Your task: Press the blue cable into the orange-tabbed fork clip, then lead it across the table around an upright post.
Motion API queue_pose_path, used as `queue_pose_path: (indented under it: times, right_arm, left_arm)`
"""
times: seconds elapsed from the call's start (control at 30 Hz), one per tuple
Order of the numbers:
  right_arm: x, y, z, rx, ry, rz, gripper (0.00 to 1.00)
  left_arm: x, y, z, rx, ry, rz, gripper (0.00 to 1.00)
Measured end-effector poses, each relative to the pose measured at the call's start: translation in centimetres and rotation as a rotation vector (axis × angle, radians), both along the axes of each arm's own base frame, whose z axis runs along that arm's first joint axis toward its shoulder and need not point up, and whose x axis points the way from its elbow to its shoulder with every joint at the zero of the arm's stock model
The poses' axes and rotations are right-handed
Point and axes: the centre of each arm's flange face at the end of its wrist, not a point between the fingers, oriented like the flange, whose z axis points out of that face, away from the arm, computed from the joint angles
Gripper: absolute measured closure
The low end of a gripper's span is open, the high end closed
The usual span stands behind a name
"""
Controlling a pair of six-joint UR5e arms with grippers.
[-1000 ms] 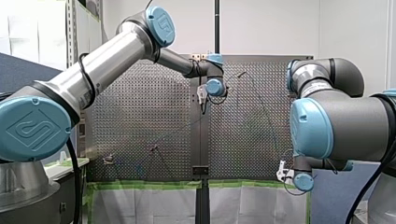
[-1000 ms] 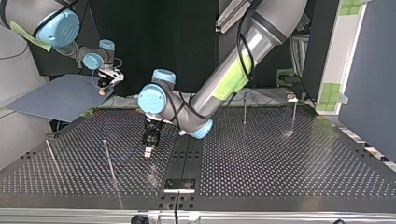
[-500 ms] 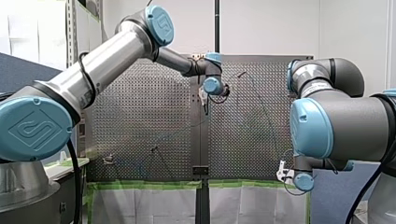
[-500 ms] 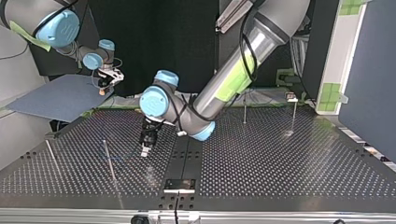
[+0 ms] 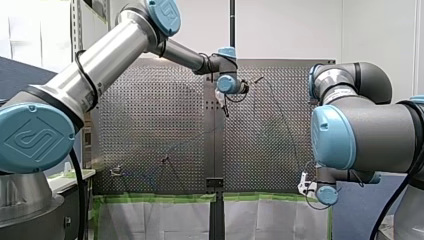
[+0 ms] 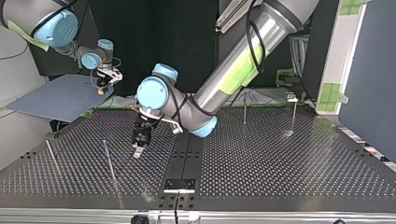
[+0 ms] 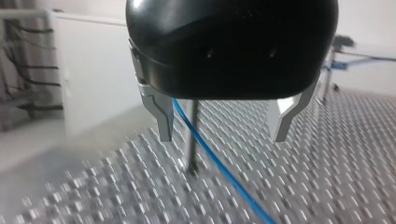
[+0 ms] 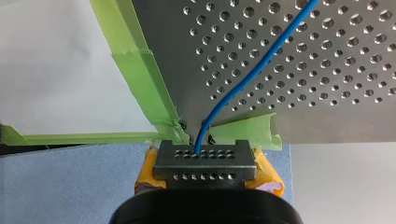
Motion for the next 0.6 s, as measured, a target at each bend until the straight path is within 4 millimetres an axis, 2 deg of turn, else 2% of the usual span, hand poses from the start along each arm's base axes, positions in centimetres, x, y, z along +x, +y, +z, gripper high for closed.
queue_pose_path:
  times: [0.07, 0.4, 0.6]
  right_arm:
    - [-0.1, 0.0, 0.0, 0.001, -0.003, 0.001, 1.0]
    - [-0.3, 0.0, -0.1, 0.003, -0.019, 0.007, 1.0]
    - [-0.2, 0.0, -0.1, 0.004, -0.026, 0.013, 1.0]
  left_arm:
    - [-0.8, -0.1, 0.2, -0.012, 0.01, -0.022, 0.01]
    - [-5.1, -0.4, -1.3, -0.012, 0.144, -0.142, 0.01]
    - [-7.5, -0.4, 0.7, -0.038, 0.191, -0.2, 0.01]
